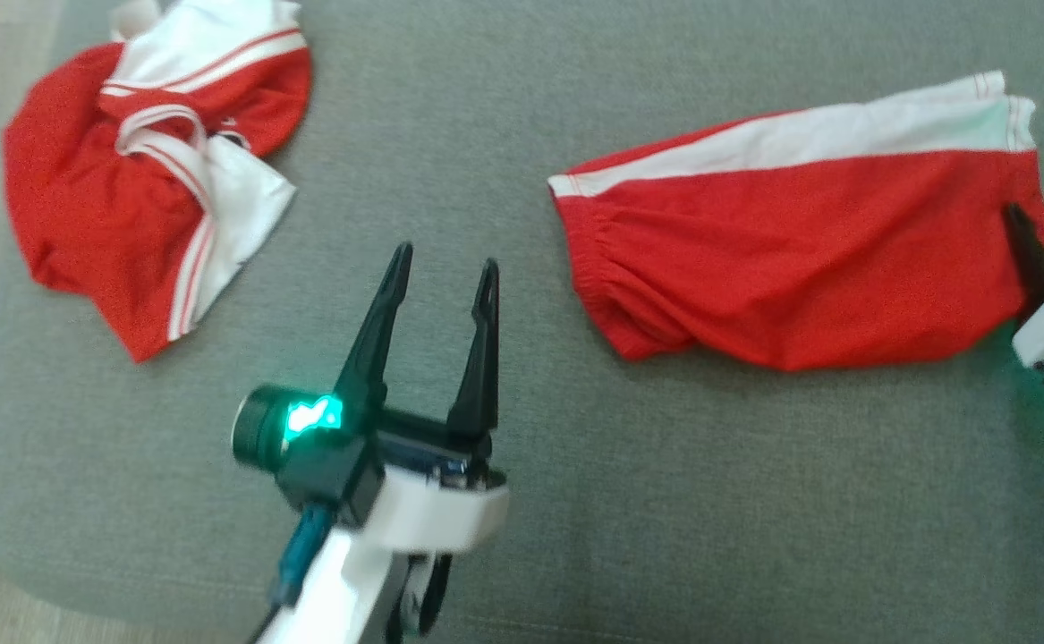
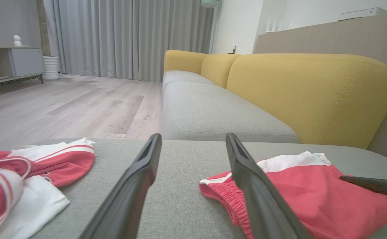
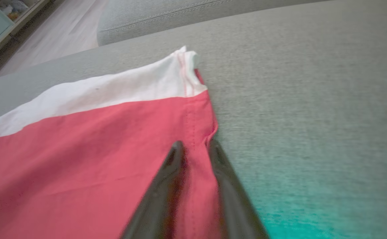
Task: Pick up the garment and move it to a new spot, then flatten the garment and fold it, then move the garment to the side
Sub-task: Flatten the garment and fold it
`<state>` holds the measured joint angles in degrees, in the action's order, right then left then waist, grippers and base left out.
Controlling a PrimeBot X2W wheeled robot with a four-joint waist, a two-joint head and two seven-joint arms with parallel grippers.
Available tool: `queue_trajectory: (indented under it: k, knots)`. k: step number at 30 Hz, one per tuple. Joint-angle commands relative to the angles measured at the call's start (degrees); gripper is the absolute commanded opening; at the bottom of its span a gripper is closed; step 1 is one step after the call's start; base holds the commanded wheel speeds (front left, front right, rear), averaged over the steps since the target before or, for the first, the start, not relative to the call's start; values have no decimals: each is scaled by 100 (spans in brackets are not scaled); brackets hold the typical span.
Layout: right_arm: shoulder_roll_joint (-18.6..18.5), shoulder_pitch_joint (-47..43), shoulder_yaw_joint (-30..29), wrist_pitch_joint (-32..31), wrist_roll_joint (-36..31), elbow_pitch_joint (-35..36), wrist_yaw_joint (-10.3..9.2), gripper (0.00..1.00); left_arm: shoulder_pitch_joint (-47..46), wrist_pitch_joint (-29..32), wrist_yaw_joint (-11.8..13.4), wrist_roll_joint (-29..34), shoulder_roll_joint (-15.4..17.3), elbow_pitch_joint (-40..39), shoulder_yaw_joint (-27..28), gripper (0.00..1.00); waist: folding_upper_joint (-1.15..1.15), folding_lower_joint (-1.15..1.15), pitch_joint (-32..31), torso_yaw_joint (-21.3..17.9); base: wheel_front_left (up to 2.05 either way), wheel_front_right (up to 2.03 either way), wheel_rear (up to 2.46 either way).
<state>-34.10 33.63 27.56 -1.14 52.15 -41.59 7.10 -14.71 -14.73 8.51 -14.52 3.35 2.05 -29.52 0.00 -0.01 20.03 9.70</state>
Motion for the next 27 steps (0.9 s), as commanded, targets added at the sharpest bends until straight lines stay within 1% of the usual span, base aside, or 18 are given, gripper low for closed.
queue_trajectory:
  k: [1,5,9,11,17,19,23,25,27]
  knots:
    - [-36,-176,180,-31,113,57,39,0,76,-26,73,100,-20,-361,211,100,0,1,-210,151,0,0,0]
    - [-235,-176,370,232,24,-20,39,0,547,-26,141,238,-37,-551,244,100,0,1,-466,172,0,0,0]
    - [-444,-251,454,497,-24,-117,39,0,809,-27,76,219,-42,-563,296,100,0,1,-692,72,0,0,0]
    - [-617,-353,454,558,8,-175,39,0,887,-27,36,256,-43,-547,329,100,0,1,-775,17,0,0,0]
    - [-1298,-677,471,611,-35,-343,39,0,924,-27,-103,394,-44,-538,380,100,0,1,-828,-104,0,0,0]
    - [-1426,-640,479,629,-83,-317,39,0,919,-27,-136,416,-45,-532,391,100,0,1,-827,-161,0,0,0]
    - [-1441,-409,487,651,-163,-120,39,0,919,-27,-187,440,-45,-478,387,100,0,1,-853,-250,0,0,0]
    - [-1397,-235,553,639,-271,128,39,0,922,-27,-214,447,-45,-433,367,100,0,1,-892,-290,0,0,0]
    - [-1277,-89,654,542,-326,499,39,0,924,-27,-231,439,-46,-397,341,100,0,1,-938,-309,0,0,0]
